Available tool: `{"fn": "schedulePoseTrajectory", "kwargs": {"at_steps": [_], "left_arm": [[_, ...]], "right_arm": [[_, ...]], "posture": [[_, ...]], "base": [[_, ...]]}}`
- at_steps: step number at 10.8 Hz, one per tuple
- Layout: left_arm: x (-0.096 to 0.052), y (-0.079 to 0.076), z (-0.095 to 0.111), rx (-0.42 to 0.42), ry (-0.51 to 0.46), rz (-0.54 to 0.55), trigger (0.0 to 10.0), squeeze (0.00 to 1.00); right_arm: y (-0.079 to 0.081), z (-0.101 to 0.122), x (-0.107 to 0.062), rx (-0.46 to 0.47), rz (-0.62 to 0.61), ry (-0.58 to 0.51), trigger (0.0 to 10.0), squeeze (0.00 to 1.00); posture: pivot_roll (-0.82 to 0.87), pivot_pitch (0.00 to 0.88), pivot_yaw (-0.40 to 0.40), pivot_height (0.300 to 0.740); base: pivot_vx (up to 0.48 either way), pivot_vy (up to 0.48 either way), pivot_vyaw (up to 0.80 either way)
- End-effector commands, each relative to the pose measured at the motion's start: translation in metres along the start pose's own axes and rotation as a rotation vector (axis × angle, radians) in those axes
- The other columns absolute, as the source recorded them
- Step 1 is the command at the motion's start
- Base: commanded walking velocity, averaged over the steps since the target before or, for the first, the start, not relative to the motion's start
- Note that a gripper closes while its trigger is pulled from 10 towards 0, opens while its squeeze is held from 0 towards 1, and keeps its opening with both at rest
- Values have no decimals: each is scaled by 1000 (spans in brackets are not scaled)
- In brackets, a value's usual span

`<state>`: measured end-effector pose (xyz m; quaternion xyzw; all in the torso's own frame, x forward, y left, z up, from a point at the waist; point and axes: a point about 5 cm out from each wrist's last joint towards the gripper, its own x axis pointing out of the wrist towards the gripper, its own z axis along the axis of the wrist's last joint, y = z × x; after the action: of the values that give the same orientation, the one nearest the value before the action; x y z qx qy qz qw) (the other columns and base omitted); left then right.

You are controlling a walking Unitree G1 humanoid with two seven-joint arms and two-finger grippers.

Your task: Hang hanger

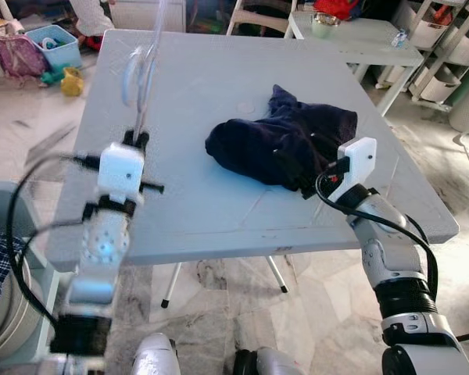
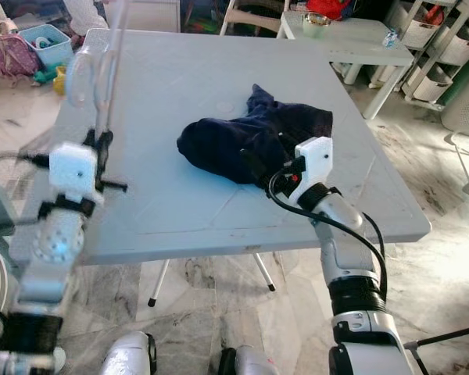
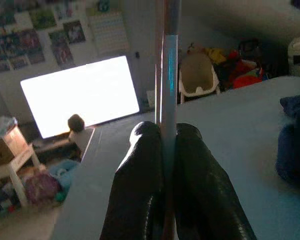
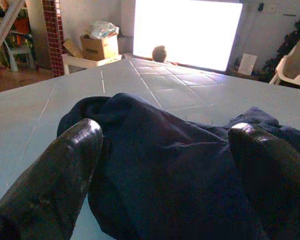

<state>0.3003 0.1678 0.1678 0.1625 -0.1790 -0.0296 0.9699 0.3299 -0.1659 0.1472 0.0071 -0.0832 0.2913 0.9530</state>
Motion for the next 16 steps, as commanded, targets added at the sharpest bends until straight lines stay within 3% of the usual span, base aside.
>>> {"fn": "schedulePoseTrajectory", "kwargs": {"at_steps": [1,16], "left_arm": [[1,-2,4,7,-20,-15,10000,0],[-8,-10,-5,-8,21,-46,10000,0]], "right_arm": [[-3,4,-1,-12,-19,-7,10000,0],[-12,3,3,-71,-105,28,10000,0]], "posture": [[82,74,-89,740],[67,111,-93,740]], "base": [[-281,0,0],[-279,0,0]]}}
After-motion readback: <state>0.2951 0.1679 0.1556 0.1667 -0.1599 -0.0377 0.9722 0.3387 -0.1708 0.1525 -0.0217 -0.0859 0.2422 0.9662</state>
